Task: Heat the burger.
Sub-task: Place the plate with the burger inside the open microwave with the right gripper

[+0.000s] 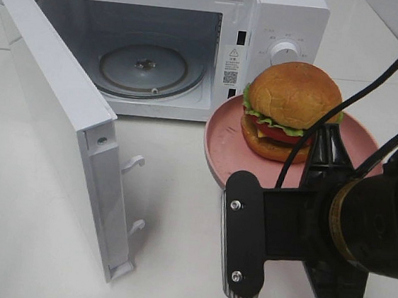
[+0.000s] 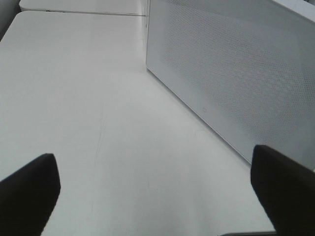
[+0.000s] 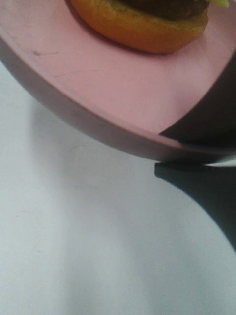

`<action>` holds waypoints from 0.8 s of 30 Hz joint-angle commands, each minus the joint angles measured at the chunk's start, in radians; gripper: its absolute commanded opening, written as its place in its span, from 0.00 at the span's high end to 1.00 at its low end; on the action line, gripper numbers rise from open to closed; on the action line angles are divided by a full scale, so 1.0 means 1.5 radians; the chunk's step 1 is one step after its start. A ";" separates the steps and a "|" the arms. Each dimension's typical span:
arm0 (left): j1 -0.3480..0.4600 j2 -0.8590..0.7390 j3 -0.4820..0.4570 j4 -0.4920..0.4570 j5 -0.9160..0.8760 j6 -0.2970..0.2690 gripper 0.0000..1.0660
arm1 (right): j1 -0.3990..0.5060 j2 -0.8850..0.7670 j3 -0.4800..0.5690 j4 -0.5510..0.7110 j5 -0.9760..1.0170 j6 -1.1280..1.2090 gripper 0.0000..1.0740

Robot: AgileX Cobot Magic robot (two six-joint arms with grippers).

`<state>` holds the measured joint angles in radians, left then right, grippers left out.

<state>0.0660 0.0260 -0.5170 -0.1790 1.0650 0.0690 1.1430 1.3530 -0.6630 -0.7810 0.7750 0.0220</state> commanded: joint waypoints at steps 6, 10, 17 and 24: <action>0.000 -0.003 0.001 -0.003 -0.001 -0.003 0.08 | -0.038 -0.006 -0.001 -0.041 -0.059 -0.048 1.00; 0.000 -0.003 0.001 -0.003 -0.001 -0.003 0.08 | -0.065 -0.006 -0.001 -0.041 -0.093 -0.122 1.00; 0.000 -0.003 0.001 -0.003 -0.001 -0.003 0.08 | -0.102 -0.006 -0.001 -0.041 -0.164 -0.209 1.00; 0.000 -0.003 0.001 -0.003 -0.001 -0.003 0.08 | -0.162 -0.006 -0.001 0.012 -0.224 -0.333 1.00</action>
<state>0.0660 0.0260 -0.5170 -0.1790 1.0650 0.0690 0.9330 1.3530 -0.6600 -0.7690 0.4890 -0.3840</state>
